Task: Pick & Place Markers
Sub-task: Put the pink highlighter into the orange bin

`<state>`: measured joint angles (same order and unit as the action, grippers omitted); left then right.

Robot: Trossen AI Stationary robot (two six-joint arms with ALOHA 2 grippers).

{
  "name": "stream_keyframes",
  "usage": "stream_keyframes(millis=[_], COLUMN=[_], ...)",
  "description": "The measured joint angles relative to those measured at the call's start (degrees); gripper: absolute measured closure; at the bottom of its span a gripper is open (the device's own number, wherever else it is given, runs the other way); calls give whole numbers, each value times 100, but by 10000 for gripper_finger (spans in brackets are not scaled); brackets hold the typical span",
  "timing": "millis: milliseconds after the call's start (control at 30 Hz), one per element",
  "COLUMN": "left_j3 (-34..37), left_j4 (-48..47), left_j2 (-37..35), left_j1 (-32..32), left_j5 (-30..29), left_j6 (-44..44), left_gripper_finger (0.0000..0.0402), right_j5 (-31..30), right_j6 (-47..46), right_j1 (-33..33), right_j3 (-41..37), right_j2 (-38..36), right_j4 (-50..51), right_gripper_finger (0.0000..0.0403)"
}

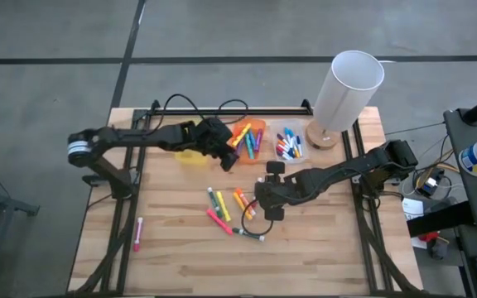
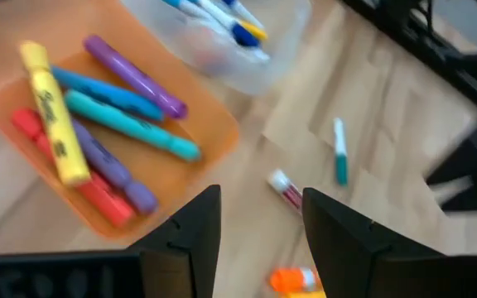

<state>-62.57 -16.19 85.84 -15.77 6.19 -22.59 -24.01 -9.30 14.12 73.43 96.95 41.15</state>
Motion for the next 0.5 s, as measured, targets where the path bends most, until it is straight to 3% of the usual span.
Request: stream_keyframes(millis=[500], left_j3=[56], left_j4=[-648], left_j2=[-251], left_j1=[1537], left_j5=[-28], left_j6=[-61], left_gripper_finger=[239], right_j5=[0], right_j6=[-17], right_j1=[-1], right_j3=[-15], right_j2=[0], right_j4=[4], right_gripper_finger=[275])
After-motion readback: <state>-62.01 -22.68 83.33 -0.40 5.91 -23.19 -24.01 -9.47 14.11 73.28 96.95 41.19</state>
